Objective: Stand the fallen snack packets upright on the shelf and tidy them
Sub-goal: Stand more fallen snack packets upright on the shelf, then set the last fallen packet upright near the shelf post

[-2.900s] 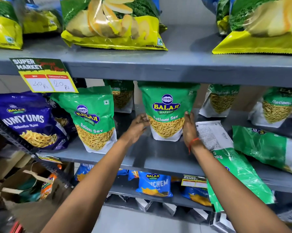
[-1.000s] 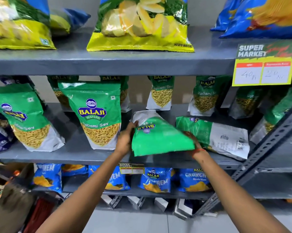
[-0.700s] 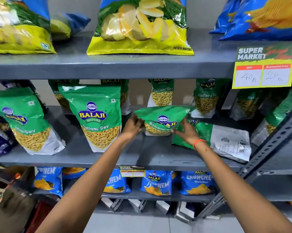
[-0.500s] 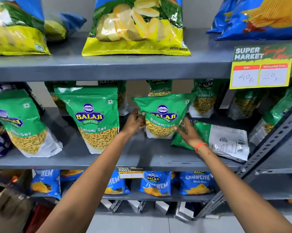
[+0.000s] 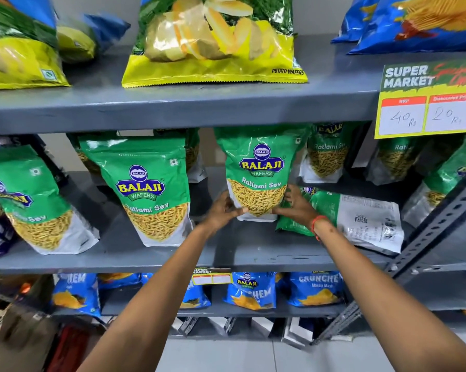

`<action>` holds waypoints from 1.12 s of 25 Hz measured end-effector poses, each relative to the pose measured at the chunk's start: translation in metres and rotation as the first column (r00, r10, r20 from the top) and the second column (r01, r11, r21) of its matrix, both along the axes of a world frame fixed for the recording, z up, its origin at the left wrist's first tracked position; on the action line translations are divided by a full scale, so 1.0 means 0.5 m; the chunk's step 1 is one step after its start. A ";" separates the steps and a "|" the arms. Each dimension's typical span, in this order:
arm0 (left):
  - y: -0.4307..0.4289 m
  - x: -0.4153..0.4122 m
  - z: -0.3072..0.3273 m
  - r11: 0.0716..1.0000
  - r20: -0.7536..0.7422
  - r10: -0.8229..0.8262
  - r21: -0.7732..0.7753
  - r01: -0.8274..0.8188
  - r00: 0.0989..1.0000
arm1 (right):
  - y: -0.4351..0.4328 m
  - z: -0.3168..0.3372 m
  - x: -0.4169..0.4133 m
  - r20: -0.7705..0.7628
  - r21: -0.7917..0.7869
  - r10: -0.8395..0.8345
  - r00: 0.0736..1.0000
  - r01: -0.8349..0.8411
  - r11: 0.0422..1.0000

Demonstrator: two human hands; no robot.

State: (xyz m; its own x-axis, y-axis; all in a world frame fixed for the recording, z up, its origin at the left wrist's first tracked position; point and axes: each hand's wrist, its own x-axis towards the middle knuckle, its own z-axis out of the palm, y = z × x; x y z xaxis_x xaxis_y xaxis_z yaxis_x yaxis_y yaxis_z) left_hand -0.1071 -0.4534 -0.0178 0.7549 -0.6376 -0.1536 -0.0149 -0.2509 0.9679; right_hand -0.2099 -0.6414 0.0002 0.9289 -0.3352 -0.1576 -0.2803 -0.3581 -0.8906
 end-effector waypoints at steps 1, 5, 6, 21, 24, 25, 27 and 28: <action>-0.001 0.001 -0.002 0.999 0.026 0.034 0.012 -0.035 0.999 | 0.004 -0.001 -0.002 0.015 -0.039 -0.008 1.000 0.009 0.999; 0.023 -0.009 -0.021 0.994 0.065 0.104 0.031 -0.106 0.992 | 0.026 -0.010 -0.021 0.030 -0.114 -0.005 1.000 0.008 0.993; 0.035 -0.017 -0.026 0.992 0.061 0.118 0.031 -0.120 0.991 | 0.032 -0.011 -0.027 0.026 -0.117 0.010 1.000 -0.007 0.993; 0.019 -0.160 -0.060 0.926 0.226 0.289 0.178 -0.332 0.930 | -0.018 -0.038 -0.116 0.025 -0.501 0.125 0.992 -0.096 0.860; -0.013 -0.206 -0.055 0.871 0.212 0.399 0.217 -0.441 0.892 | -0.064 -0.065 -0.142 -0.114 -0.792 0.098 0.989 -0.150 0.592; -0.024 -0.220 -0.057 0.845 0.212 0.441 0.230 -0.483 0.872 | -0.081 -0.075 -0.152 -0.126 -0.837 0.100 0.987 -0.160 0.523; -0.048 -0.248 -0.066 0.811 0.214 0.483 0.257 -0.526 0.849 | -0.108 -0.093 -0.171 -0.129 -0.872 0.076 0.989 -0.149 0.466; -0.063 -0.263 -0.071 0.806 0.211 0.485 0.270 -0.527 0.849 | -0.120 -0.100 -0.176 -0.120 -0.886 0.053 0.991 -0.131 0.445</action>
State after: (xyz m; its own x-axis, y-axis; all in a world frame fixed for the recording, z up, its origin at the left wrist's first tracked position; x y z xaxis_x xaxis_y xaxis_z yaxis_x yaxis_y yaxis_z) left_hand -0.2384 -0.4847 -0.0533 0.9829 -0.0954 -0.1577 0.0822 -0.5389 0.8384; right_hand -0.2980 -0.7013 -0.0500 0.9638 -0.2404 0.1154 -0.2363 -0.9705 -0.0480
